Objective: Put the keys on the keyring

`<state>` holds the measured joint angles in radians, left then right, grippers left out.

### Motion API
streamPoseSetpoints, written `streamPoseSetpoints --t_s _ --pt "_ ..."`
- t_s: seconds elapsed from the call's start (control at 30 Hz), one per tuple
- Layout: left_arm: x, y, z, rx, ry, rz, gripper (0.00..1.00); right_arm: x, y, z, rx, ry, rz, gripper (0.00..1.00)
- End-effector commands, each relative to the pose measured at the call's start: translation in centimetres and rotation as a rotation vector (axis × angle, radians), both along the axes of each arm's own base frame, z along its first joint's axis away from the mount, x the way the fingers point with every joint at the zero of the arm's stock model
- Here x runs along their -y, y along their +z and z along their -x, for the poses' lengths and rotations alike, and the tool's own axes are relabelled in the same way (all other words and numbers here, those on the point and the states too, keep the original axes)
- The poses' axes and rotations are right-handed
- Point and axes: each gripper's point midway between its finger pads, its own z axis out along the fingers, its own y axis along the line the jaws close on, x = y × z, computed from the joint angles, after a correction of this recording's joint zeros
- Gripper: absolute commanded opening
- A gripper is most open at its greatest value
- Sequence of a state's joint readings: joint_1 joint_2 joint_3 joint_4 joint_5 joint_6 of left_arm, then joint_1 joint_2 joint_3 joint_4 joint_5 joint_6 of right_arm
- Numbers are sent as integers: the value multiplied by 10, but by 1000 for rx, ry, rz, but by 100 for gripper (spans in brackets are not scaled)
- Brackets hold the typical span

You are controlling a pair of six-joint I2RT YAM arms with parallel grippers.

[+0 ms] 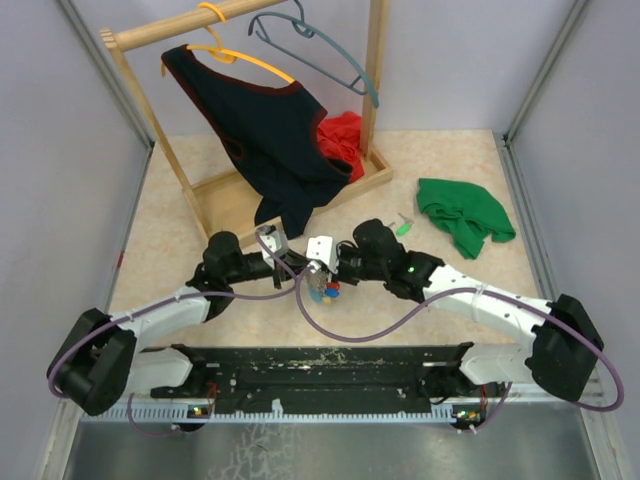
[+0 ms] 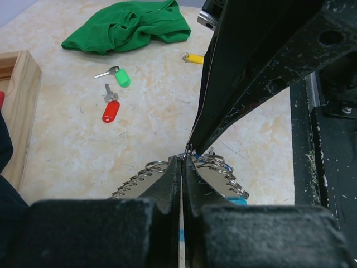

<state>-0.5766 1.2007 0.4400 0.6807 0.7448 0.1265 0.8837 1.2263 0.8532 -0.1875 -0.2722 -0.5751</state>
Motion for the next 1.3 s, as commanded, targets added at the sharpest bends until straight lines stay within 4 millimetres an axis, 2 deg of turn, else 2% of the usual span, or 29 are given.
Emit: streamPoseSetpoints --t_s 0.0,0.07,0.2,0.47,0.63,0.93,1.1,1.27 --pt "3 28 -2 73 -11 91 0 -8 16 1 42 -6 -90 0" --pt "3 28 -1 77 -15 94 0 -7 15 -1 46 -14 -98 1" --pt "2 28 0 84 -18 97 0 -8 13 -2 48 -26 -113 10" --pt "2 29 2 87 -26 98 0 -10 15 -2 55 -23 -138 16" --pt "1 27 1 88 -22 95 0 -9 21 0 59 -23 -156 19" --pt "-1 27 -2 90 -5 97 0 4 41 7 34 -68 -235 23" --pt "-2 28 -2 91 3 102 0 -1 51 5 -19 -107 -314 24" --pt "-2 29 -2 92 2 105 0 -6 50 1 -75 -153 -364 24"
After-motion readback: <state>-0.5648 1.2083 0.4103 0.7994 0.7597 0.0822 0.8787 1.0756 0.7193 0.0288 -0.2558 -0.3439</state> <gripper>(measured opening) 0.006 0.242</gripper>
